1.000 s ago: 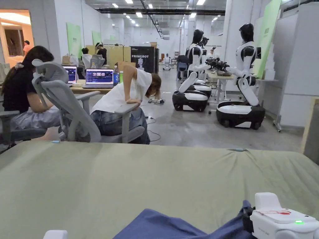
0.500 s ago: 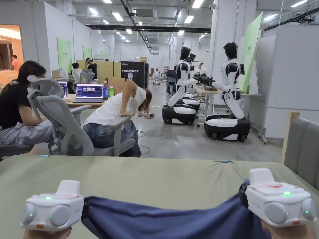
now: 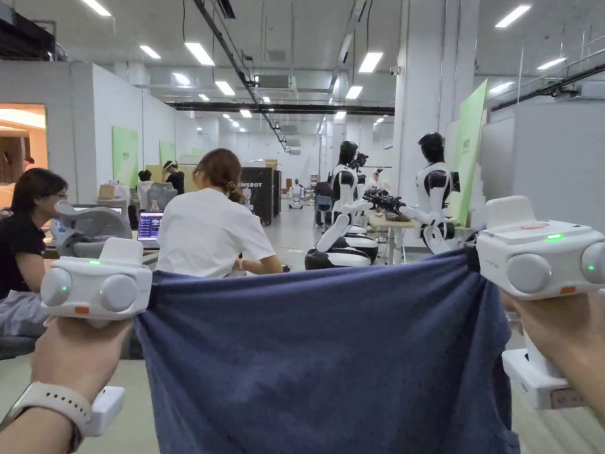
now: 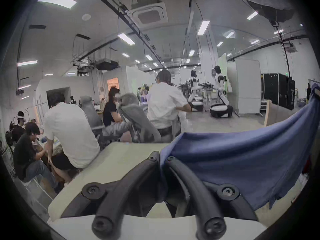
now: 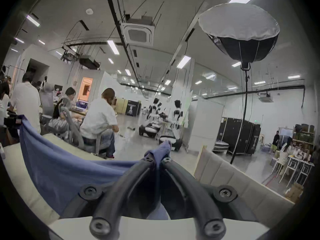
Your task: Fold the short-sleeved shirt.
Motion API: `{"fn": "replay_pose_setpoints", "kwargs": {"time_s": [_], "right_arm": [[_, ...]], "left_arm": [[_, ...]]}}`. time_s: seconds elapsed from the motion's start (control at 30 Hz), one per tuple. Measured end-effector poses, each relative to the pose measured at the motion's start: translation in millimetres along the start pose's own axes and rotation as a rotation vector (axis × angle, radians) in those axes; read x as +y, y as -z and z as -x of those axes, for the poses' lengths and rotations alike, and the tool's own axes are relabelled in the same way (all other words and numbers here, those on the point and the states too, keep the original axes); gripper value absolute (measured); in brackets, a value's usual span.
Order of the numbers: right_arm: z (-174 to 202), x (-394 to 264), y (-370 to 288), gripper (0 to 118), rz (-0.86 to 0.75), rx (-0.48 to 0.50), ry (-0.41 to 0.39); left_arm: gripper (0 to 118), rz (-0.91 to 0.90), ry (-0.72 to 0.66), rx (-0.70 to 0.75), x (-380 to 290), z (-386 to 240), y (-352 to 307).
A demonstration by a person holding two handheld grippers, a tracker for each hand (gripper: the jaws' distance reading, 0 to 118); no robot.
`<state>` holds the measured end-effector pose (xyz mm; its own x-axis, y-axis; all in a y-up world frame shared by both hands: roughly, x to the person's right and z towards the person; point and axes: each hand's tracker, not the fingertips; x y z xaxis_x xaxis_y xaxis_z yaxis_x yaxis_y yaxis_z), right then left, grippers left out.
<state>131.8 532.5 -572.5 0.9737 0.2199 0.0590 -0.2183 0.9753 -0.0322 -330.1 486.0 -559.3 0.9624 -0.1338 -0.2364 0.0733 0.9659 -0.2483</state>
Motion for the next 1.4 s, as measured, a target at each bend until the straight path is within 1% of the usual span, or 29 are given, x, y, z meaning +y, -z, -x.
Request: {"fn": "replay_pose_setpoints", "kwargs": {"time_s": [0.07,0.2,0.3,0.37,0.43,0.5,0.53,0.6,0.77,0.93,1.07,1.17,1.2,1.23,1.3,1.4], "right_arm": [[-2.0,16.6,13.7,3,-0.029,0.0,0.022],[1.0,42.6,30.7,3,-0.062,-0.002,0.029],[7.4,42.3,37.3,2,-0.071,0.007,0.039],[14.5,27.6,40.5,3,-0.056,0.018,0.048],[22.1,3.0,47.7,2,-0.026,0.016,0.048],[29.3,-30.8,56.3,3,0.042,0.029,0.083],[33.3,-47.3,59.5,3,0.075,0.029,0.087],[37.7,-73.0,67.1,3,0.079,0.018,0.068],[34.3,-97.5,50.6,3,0.117,0.035,0.081],[32.2,-131.6,2.3,2,0.172,0.038,0.076],[28.3,-183.6,-50.8,2,0.262,0.064,0.078],[27.7,-235.6,-95.7,2,0.349,0.1,0.076],[28.0,-254.8,-108.9,3,0.39,0.114,0.057],[28.3,-274.1,-120.8,2,0.424,0.12,0.06],[30.7,-318.9,-144.7,2,0.528,0.165,0.065],[36.2,-381.3,-170.5,3,0.679,0.195,0.056]], "left_arm": [[1,-0.035,-0.008,0.021,23.5,2.4,4.7],[1,-0.077,-0.007,0.042,60.0,6.7,14.0],[1,-0.085,-0.002,0.062,67.3,10.0,24.9],[1,-0.068,0.004,0.073,58.5,8.5,33.1],[1,-0.026,0.001,0.063,35.2,5.9,47.2],[1,0.045,-0.002,0.065,3.0,-0.2,61.7],[1,0.066,-0.014,0.07,-12.5,-2.7,66.8],[1,0.102,-0.031,0.059,-35.9,-5.4,74.0],[1,0.123,-0.017,0.047,-59.5,-6.7,59.8],[1,0.164,-0.024,-0.006,-91.8,-3.9,15.8],[1,0.217,-0.003,-0.07,-142.9,-2.9,-31.2],[1,0.278,0.025,-0.106,-196.1,-2.6,-65.3],[1,0.304,0.036,-0.108,-216.3,-1.3,-73.9],[1,0.336,0.044,-0.119,-235.4,-0.5,-82.1],[1,0.415,0.056,-0.131,-280.4,1.3,-97.1],[1,0.555,0.025,-0.14,-343.4,7.5,-106.7]]}}
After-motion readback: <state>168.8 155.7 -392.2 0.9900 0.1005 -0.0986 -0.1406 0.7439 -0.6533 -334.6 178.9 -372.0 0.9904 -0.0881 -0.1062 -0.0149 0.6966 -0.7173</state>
